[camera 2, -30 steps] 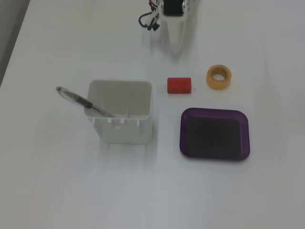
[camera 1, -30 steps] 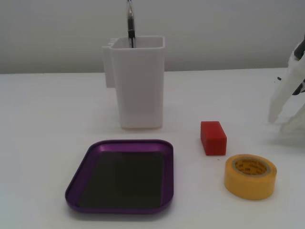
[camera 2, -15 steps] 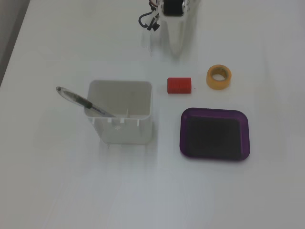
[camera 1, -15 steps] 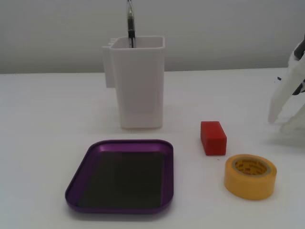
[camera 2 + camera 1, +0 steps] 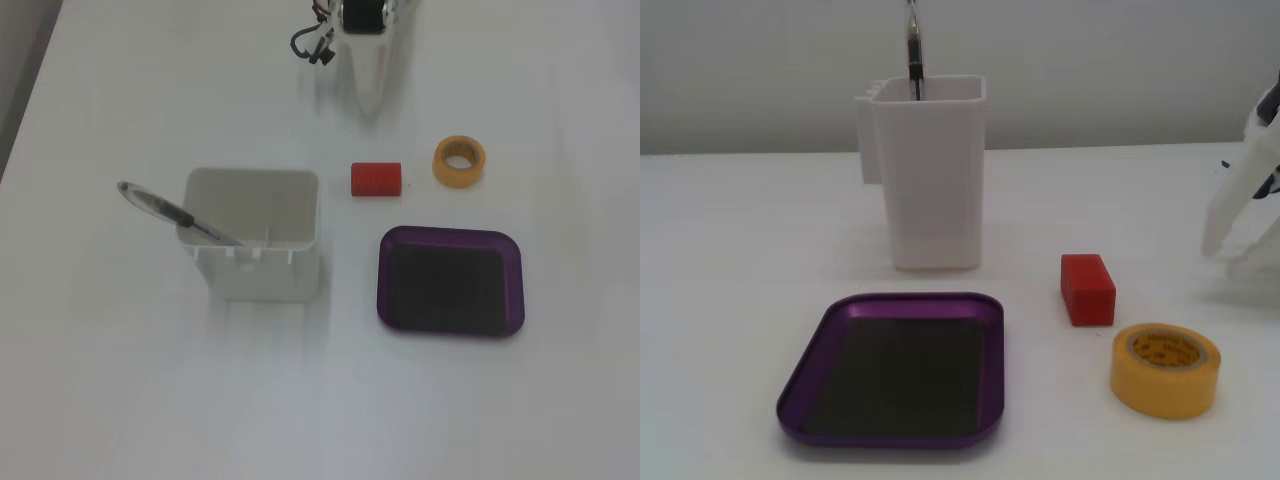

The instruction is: Pick up the red cube and place it in the box.

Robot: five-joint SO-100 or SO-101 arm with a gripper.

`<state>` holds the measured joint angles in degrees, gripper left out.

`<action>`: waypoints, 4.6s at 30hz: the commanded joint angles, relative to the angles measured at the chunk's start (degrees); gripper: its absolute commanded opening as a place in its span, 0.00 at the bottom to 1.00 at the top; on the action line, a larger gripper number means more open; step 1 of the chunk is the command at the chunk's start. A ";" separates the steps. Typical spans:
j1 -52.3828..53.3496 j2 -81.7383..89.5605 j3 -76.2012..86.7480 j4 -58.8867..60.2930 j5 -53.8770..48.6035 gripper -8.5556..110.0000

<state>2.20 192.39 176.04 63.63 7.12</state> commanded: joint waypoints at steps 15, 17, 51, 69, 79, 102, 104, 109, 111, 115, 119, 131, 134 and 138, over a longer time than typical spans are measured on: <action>-2.02 -19.86 -24.61 -5.19 -5.54 0.10; -4.48 -29.00 -30.15 -4.31 -5.98 0.10; 0.00 -101.69 -77.43 2.02 -6.42 0.32; -0.53 -101.78 -67.85 -7.82 -8.09 0.23; -0.97 -98.88 -71.19 -4.92 -7.38 0.07; -20.65 -102.39 -98.61 -6.50 2.37 0.07; -18.19 -107.67 -102.92 -6.42 4.66 0.07; -13.10 -116.98 -110.92 -2.02 5.45 0.07; -12.04 -118.92 -112.59 -0.26 5.45 0.07; -10.28 -121.38 -112.68 -0.18 5.45 0.07; -9.84 -122.87 -112.41 -0.35 5.45 0.07; -9.84 -129.55 -113.03 -0.44 5.27 0.07; -9.93 -129.73 -113.12 -0.44 4.83 0.07; -10.02 -129.46 -113.12 -0.44 4.83 0.07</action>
<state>-8.00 62.14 66.01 63.11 12.22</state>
